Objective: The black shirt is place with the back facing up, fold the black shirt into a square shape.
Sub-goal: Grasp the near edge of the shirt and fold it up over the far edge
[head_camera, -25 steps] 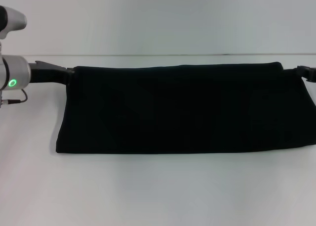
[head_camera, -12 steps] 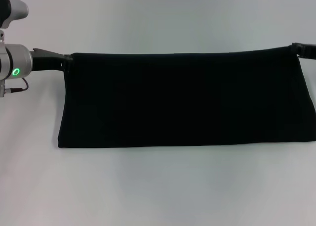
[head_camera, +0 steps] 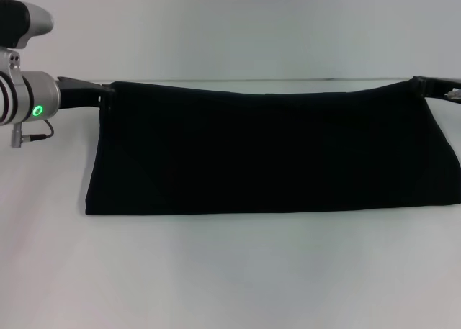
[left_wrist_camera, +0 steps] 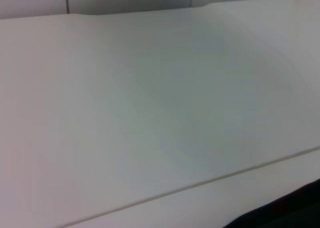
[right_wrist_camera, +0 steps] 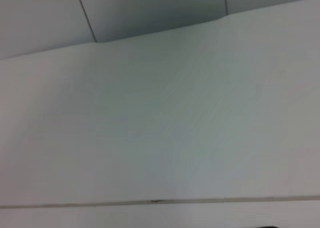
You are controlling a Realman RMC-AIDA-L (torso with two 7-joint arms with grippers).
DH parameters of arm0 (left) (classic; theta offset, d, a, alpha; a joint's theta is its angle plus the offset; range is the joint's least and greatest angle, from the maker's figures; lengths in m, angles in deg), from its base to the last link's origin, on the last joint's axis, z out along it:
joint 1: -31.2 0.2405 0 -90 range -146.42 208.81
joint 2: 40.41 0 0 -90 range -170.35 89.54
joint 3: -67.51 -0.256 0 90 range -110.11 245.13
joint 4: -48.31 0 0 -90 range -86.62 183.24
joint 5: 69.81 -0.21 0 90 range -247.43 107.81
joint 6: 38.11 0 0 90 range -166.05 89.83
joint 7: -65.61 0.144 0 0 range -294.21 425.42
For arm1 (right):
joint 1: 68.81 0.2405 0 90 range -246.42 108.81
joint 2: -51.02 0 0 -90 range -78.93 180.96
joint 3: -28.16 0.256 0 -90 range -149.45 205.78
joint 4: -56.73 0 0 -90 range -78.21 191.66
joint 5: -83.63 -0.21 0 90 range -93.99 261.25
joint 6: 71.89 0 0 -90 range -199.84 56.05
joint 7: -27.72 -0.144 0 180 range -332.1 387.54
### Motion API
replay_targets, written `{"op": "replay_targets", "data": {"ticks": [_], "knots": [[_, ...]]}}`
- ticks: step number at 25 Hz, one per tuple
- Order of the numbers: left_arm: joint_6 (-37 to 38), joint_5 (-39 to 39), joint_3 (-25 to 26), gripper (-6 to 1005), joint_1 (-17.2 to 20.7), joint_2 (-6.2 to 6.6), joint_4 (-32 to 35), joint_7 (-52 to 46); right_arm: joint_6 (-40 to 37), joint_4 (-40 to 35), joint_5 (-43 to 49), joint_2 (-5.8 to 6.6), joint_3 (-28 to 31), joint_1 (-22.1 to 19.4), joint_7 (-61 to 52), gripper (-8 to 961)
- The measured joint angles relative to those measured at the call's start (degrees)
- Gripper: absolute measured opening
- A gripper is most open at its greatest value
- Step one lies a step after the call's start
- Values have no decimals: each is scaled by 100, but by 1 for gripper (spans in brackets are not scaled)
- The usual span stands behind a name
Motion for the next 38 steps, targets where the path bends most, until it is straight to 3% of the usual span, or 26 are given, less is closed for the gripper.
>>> {"op": "replay_targets", "data": {"ticks": [7,26,33,36,37,38], "knots": [[-396,163,-20,55,-9,-56,-226,121,368,28,-3,-84,7,37,79,23],[-747,320,-150,89,-59,-59,-270,247,400,-3,-244,-90,-2,90,275,29],[-1408,333,-152,102,-51,-83,-367,198,705,-97,-512,-83,-1,71,285,280],[-1199,337,-140,219,60,-88,-221,-167,360,-104,-682,-31,-2,-27,279,398],[-941,338,-140,258,131,-85,-93,-342,-149,-108,-893,47,-1,-161,264,438],[-627,340,-139,297,201,-81,46,-500,-149,-108,-893,47,-1,-161,264,462]]}}
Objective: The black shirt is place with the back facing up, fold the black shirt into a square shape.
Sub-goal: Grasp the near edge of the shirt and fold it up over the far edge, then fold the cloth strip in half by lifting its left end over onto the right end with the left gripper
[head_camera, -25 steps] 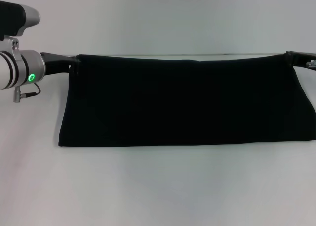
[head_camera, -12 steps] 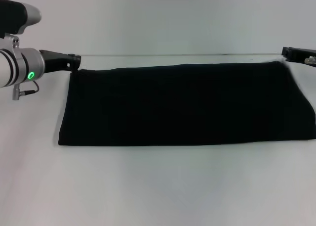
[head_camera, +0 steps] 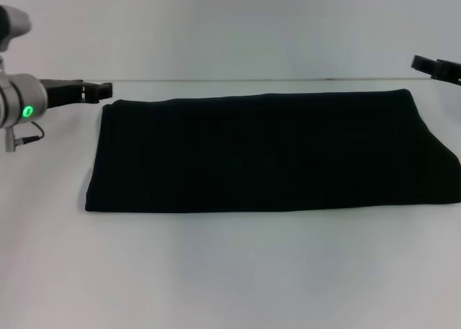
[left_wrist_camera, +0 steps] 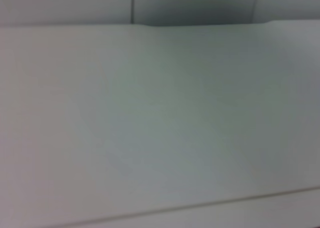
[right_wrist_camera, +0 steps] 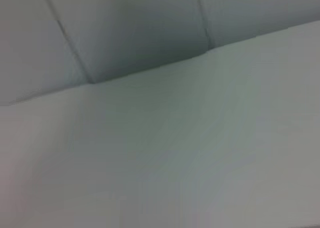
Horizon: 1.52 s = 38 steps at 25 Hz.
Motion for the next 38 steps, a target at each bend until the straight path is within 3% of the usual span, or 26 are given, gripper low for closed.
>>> {"op": "replay_targets", "data": {"ticks": [6,8,9,11,12,15,23,25,29,38], "knots": [[2586,340,17,539,564,21,1000,-568,-1888,-62,-353,218,0,-547,-32,607],[3469,552,52,795,754,61,1227,-730,-2469,-91,-352,242,0,-716,-22,656],[4254,650,209,802,875,111,1348,-918,-2917,-150,-349,242,0,-858,16,680],[4254,650,209,817,875,111,1348,-918,-3113,-192,-343,236,-2,-924,45,694],[5000,604,519,824,941,173,1350,-1245,-3306,-258,-338,223,-21,-995,88,700],[5521,477,723,845,1040,208,1329,-1695,-3610,-365,-325,198,-114,-1110,209,721],[5795,-34,759,874,1115,220,996,-3294,-3537,-386,-325,230,-694,-1035,23,728],[5811,-163,765,874,1088,232,877,-3675,-3421,-405,-325,227,-768,-974,-7,782],[5669,-163,986,873,1094,250,648,-4285,-3337,-477,-329,175,-908,-810,36,889],[5361,-194,1325,873,1167,289,424,-4984,-3404,-863,-355,12,-1292,-685,93,929]]}}
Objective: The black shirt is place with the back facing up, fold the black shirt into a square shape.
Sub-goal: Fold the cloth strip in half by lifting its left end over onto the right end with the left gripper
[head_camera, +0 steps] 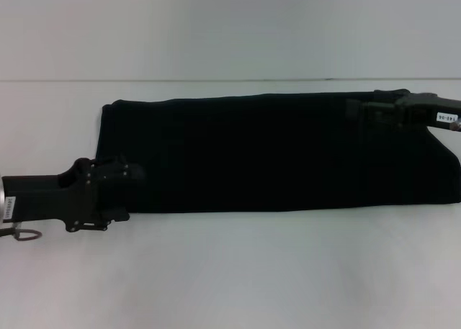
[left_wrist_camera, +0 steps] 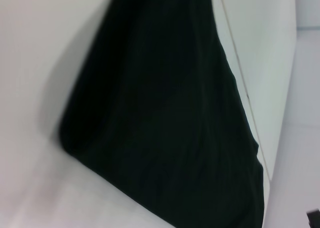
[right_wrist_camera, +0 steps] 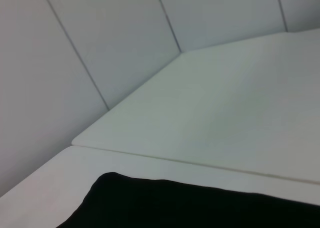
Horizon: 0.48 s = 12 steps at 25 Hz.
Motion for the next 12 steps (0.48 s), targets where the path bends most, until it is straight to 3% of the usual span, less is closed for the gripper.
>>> {"op": "replay_targets", "data": {"ticks": [12], "knots": [[-523,-146,48,874,187,-83,-227,-518,193,-57,-8,-61,7,137,239,931]]}}
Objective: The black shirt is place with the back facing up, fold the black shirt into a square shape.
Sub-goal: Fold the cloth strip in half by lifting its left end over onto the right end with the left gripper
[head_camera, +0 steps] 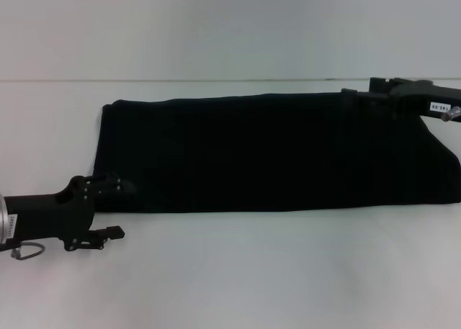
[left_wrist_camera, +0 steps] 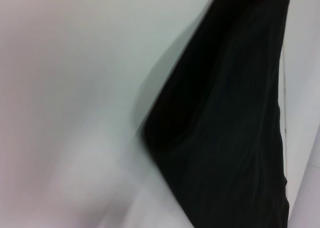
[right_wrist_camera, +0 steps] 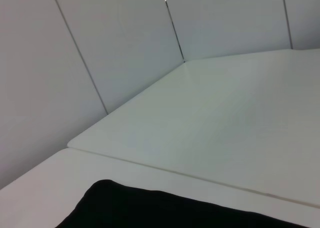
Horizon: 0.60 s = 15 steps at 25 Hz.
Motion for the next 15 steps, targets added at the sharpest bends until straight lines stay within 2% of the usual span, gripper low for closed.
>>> {"op": "replay_targets", "data": {"ticks": [15], "knots": [[-358,-25,13,873,-19,0,-72,-109,102,-2,-53,-94,29,12,73,930]]}}
